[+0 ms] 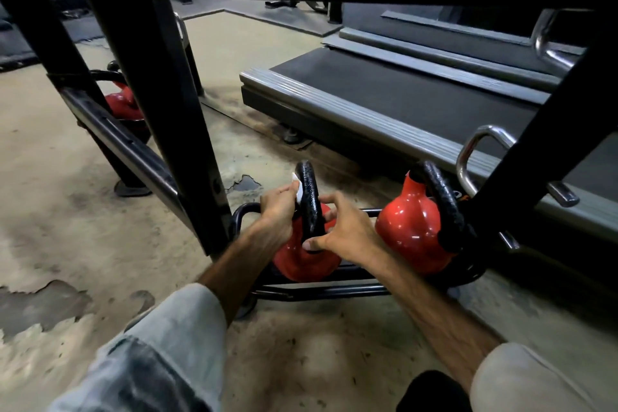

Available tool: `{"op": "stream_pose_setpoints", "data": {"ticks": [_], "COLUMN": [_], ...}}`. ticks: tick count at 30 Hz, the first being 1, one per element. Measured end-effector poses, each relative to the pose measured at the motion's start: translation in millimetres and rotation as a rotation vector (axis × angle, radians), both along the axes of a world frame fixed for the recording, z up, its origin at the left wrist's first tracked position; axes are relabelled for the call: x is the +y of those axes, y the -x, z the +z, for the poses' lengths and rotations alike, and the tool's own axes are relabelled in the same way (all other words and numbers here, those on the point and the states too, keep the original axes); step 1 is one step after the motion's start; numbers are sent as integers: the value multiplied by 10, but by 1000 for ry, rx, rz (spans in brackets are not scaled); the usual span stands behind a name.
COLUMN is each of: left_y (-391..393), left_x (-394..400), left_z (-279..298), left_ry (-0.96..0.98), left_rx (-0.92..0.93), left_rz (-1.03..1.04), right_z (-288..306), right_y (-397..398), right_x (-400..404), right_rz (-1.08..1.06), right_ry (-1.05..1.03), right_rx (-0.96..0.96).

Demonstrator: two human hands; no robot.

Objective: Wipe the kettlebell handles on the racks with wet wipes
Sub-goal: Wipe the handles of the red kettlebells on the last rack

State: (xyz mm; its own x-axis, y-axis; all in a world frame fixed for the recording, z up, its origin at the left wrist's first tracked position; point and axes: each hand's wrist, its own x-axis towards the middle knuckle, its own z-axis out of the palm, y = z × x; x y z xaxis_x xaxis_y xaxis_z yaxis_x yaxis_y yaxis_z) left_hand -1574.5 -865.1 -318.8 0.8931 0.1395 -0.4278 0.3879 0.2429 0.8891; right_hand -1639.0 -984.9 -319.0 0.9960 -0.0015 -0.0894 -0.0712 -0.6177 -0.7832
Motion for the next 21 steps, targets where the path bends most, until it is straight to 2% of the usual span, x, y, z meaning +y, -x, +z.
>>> {"op": "stream_pose_setpoints", "data": {"ticks": [3, 7, 12, 15, 18, 21], "left_y": [80, 143, -187, -56, 254, 216], "left_x": [81, 166, -88, -41, 64, 86], "left_z": [-134, -166, 87, 54, 61, 106], "left_ry": [-95, -102, 43, -153, -387, -683], "left_rx": [19, 72, 87, 39, -227, -454], "left_rz": [-54, -144, 120, 89, -109, -218], "right_z": [44, 147, 208, 171, 164, 172], "right_y": [-30, -173, -323, -314, -328, -347], "right_x": [-15, -27, -24, -41, -53, -44], "right_rz": [34, 50, 56, 71, 70, 63], "right_ry": [30, 58, 92, 84, 75, 72], "right_rx": [42, 79, 72, 66, 66, 66]}}
